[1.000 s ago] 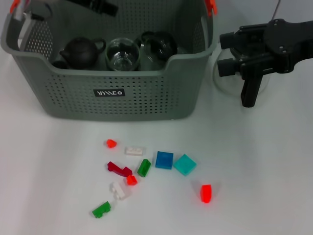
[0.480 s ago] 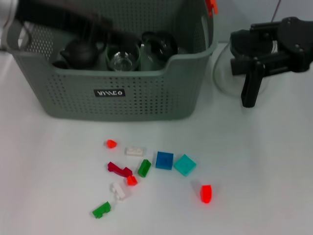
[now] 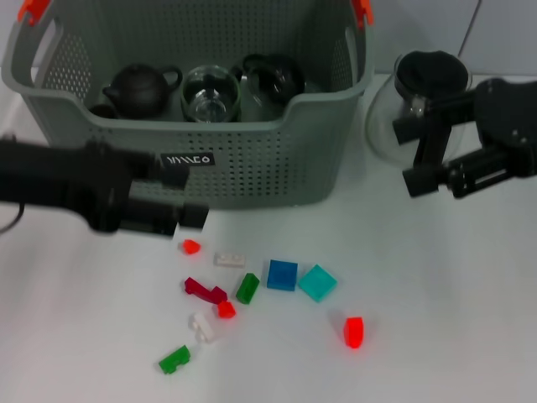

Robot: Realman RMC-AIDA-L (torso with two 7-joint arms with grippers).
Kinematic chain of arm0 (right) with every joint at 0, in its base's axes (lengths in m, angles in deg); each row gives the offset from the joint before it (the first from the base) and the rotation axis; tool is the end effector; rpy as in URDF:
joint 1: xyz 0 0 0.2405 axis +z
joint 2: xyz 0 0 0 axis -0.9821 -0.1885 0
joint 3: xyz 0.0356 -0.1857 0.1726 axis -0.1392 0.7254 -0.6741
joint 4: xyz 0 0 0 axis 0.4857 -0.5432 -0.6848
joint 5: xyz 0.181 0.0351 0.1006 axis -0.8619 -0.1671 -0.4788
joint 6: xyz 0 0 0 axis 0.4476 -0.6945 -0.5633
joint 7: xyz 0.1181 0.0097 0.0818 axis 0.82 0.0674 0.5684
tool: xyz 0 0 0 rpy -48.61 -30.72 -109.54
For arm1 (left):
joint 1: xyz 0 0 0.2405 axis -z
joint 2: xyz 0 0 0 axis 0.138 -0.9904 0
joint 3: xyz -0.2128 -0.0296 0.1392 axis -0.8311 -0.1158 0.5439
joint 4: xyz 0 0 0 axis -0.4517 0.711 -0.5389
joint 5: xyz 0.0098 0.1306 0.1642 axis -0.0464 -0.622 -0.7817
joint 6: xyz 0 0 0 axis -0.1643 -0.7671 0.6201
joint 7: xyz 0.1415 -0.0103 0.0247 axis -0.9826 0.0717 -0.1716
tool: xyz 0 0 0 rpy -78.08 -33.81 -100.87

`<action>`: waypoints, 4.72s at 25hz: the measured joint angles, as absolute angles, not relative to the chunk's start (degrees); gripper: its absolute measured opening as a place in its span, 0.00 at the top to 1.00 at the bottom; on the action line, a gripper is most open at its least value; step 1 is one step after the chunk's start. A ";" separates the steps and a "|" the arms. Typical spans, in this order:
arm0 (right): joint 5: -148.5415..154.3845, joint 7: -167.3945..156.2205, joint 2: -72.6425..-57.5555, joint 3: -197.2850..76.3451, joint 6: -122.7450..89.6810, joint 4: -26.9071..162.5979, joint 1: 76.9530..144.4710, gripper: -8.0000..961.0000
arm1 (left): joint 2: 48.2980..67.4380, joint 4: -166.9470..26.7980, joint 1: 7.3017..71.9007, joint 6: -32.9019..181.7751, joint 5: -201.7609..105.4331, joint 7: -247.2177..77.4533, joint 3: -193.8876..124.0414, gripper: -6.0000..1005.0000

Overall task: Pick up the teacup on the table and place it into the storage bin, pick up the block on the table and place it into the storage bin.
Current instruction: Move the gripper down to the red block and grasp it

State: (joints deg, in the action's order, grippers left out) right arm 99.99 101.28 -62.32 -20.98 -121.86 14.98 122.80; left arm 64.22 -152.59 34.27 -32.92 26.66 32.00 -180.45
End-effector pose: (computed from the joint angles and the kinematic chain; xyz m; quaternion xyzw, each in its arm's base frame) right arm 0.1452 0.3549 0.0904 0.9729 -0.1497 -0.1685 0.0523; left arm -0.1952 0.2944 0.0926 -0.9492 -0.2570 -0.1709 0.0621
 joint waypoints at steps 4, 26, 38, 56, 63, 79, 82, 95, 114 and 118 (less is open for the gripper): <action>100.53 100.95 -62.20 -19.25 -121.73 15.00 123.30 0.08 | 62.67 -146.30 32.66 -33.22 27.03 26.43 -180.37 0.26; 125.77 100.10 -68.64 -7.06 -118.10 20.21 134.16 0.08 | 56.94 -125.59 30.79 -32.61 25.28 12.97 -179.89 0.27; 131.07 102.53 -72.22 0.48 -111.22 21.34 136.11 0.08 | 57.49 -122.45 30.97 -30.33 25.35 9.02 -179.88 0.27; 131.41 104.79 -72.39 2.18 -110.53 23.00 135.81 0.09 | 57.88 -121.39 33.33 -27.55 25.78 6.75 -181.96 0.27; 133.40 105.22 -72.27 2.26 -109.00 23.49 135.79 0.10 | 57.76 -120.70 33.77 -26.75 25.38 4.38 -181.99 0.27; 132.99 106.34 -73.12 12.11 -101.38 28.05 137.67 0.14 | 56.60 -118.84 33.10 -26.68 24.24 2.82 -181.71 0.27; 131.45 106.42 -73.21 15.74 -99.76 27.78 137.67 0.14 | 56.59 -118.77 32.95 -26.66 24.21 2.30 -181.80 0.27; 126.58 106.70 -73.36 26.75 -95.15 27.47 138.54 0.14 | 56.42 -117.98 32.49 -26.66 24.20 2.23 -182.19 0.27; 125.11 110.28 -73.59 36.03 -92.31 27.46 138.17 0.23 | 55.91 -116.69 31.82 -26.17 24.20 2.20 -182.67 0.27; 124.81 110.42 -73.52 36.09 -93.00 25.98 137.84 0.34 | 55.84 -116.66 31.82 -26.17 24.20 2.13 -182.71 0.27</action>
State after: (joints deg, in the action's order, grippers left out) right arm 124.81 110.42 -73.52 36.09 -93.00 25.98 137.84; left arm 55.84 -116.66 31.82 -26.17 24.20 2.13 -182.71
